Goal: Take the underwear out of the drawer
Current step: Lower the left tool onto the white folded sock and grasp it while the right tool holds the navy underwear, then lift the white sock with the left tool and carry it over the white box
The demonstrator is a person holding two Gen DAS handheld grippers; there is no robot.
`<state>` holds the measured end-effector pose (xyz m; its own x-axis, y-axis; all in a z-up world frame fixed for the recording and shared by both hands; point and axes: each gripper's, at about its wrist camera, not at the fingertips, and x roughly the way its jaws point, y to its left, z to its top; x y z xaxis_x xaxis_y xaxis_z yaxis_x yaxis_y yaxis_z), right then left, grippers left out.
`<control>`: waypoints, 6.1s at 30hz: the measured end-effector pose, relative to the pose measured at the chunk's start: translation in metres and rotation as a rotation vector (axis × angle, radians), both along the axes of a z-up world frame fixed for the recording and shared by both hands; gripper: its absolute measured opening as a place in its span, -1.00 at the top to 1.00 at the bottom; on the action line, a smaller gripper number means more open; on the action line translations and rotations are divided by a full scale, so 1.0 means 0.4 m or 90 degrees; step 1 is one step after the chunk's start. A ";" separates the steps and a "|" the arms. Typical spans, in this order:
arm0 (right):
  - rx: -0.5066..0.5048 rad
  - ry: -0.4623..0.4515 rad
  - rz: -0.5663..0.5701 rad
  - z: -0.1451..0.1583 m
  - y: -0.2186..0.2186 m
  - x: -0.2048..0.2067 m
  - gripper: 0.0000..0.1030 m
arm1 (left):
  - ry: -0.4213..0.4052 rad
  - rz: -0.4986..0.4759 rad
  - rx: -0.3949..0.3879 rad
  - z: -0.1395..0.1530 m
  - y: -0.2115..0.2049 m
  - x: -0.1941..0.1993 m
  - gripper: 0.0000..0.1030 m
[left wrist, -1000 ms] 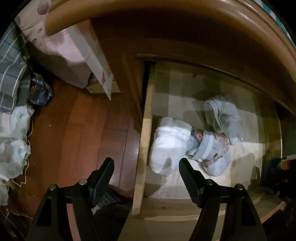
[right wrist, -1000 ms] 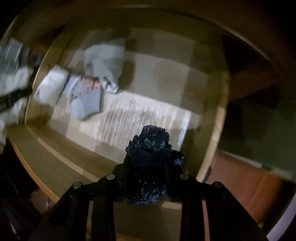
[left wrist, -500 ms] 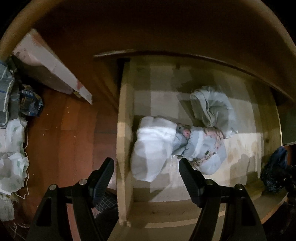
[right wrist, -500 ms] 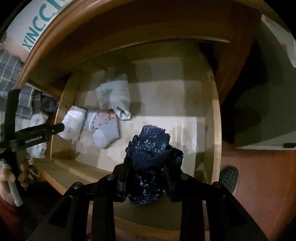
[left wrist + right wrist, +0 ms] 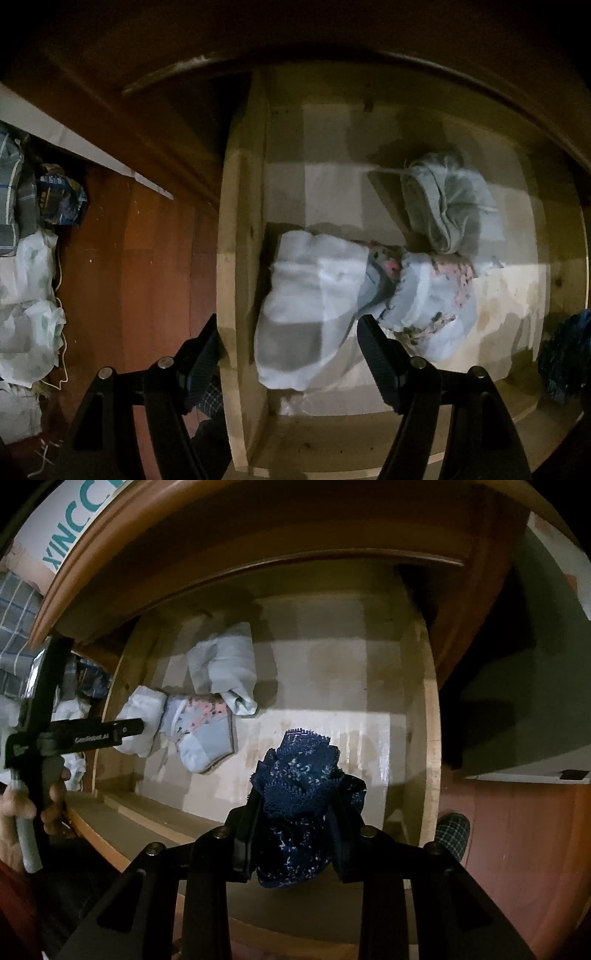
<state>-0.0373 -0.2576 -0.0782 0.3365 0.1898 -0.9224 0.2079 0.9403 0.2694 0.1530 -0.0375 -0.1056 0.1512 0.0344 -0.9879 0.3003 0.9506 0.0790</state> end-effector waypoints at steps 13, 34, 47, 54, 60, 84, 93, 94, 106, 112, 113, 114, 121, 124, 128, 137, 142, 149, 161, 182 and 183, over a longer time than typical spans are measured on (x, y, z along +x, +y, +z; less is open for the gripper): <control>-0.009 0.011 0.006 -0.005 -0.002 0.003 0.46 | 0.049 0.007 0.036 -0.044 -0.009 0.032 -0.49; -0.010 0.014 0.020 -0.008 0.004 0.008 0.45 | 0.048 -0.005 0.052 -0.011 0.001 0.012 -0.21; 0.002 0.006 0.030 0.000 0.012 0.016 0.43 | 0.014 -0.078 0.081 0.004 -0.035 -0.038 -0.32; 0.009 0.006 0.033 -0.002 0.012 0.014 0.41 | -0.031 -0.123 0.107 0.047 -0.073 -0.081 -0.32; 0.010 0.011 0.040 -0.006 0.018 0.019 0.41 | -0.072 -0.137 0.068 0.081 -0.107 -0.088 -0.33; 0.018 0.006 0.029 0.000 0.008 0.016 0.38 | 0.013 -0.155 0.138 -0.043 -0.142 -0.058 -0.40; 0.015 0.012 0.029 -0.007 0.012 0.026 0.38 | 0.081 -0.134 0.075 -0.069 -0.122 -0.031 0.14; 0.015 0.013 0.030 -0.007 0.011 0.025 0.38 | 0.087 -0.137 0.065 -0.070 -0.124 -0.036 0.14; 0.015 0.017 0.027 -0.011 0.003 0.024 0.38 | 0.122 -0.119 0.067 -0.092 -0.123 -0.033 0.05; 0.011 0.022 0.027 -0.016 0.007 0.027 0.38 | 0.114 -0.119 0.071 -0.087 -0.123 -0.036 0.12; 0.010 0.023 0.027 -0.018 0.008 0.028 0.38 | 0.108 -0.120 0.071 -0.084 -0.119 -0.038 0.14; 0.011 0.024 0.027 -0.019 0.008 0.028 0.38 | 0.099 -0.120 0.071 -0.079 -0.117 -0.044 0.15; 0.001 0.024 0.026 -0.021 0.007 0.027 0.40 | 0.051 -0.107 0.037 -0.004 -0.101 -0.066 0.18; -0.007 0.027 0.027 -0.023 0.010 0.026 0.40 | 0.031 -0.104 0.034 0.026 -0.096 -0.090 0.18; -0.014 0.027 0.029 -0.022 0.014 0.028 0.41 | 0.020 -0.105 0.032 0.058 -0.087 -0.109 0.18; -0.033 0.035 0.021 -0.027 0.010 0.027 0.43 | -0.013 -0.086 0.016 0.105 -0.042 -0.161 0.18; -0.041 0.040 0.021 -0.031 0.009 0.025 0.43 | -0.040 -0.085 0.014 0.153 -0.043 -0.191 0.18; -0.053 0.046 0.018 -0.038 0.002 0.019 0.43 | -0.084 -0.085 0.003 0.244 0.001 -0.206 0.18; -0.060 0.051 0.020 -0.043 0.002 0.015 0.43 | -0.205 -0.085 -0.068 0.555 0.049 -0.227 0.18; -0.054 0.057 0.016 -0.045 -0.002 0.013 0.43 | -0.347 -0.104 -0.135 0.917 -0.112 0.023 0.18; -0.053 0.057 0.017 -0.046 -0.003 0.015 0.43 | -0.341 -0.104 -0.133 0.910 -0.123 0.041 0.18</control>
<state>-0.0313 -0.2590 -0.0965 0.2481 0.1191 -0.9614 0.2028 0.9640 0.1718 0.1693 -0.0866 0.2585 0.6167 -0.2181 -0.7564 0.4143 0.9069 0.0763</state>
